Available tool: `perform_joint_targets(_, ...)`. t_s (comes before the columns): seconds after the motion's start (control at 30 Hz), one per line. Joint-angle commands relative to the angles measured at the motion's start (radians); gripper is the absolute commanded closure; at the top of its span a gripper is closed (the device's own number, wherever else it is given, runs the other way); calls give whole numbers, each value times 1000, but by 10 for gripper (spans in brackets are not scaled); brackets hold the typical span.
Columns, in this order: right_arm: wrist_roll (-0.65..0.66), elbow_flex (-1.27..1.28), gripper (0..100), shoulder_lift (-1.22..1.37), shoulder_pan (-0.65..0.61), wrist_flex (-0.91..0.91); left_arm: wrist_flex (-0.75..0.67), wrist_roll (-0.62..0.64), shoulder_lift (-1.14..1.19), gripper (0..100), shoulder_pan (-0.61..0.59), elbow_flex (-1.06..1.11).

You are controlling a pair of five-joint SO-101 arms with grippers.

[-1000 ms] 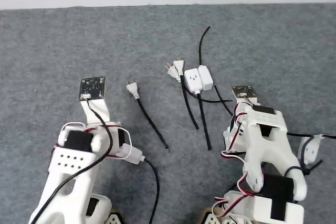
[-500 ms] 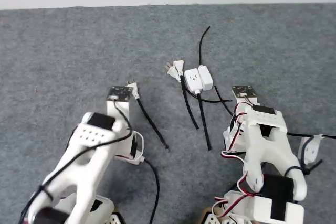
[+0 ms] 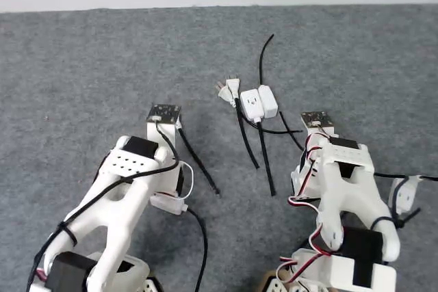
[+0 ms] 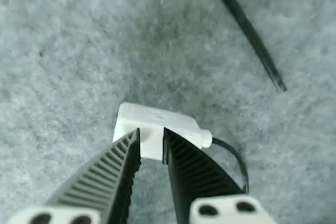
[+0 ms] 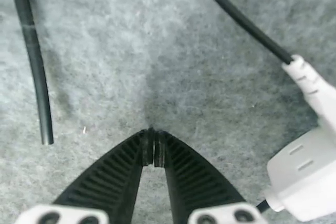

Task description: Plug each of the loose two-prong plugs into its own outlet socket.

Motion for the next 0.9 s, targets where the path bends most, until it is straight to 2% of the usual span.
perform_joint_targets(0.0,14,2,990,-38,-7,-8,-46,-11,40,931,3,33)
perform_joint_targets(0.2,14,2,990,-38,-7,-7,-51,-11,8,935,-5,-8)
perform_joint_targets(0.33,15,2,990,-38,-7,-8,-46,-8,-118,935,-3,-13)
perform_joint_targets(0.77,15,2,990,-38,-7,-8,-17,-8,-589,935,23,292)
perform_joint_targets(0.87,15,2,990,-38,-7,-10,-5,40,-621,935,-32,295)
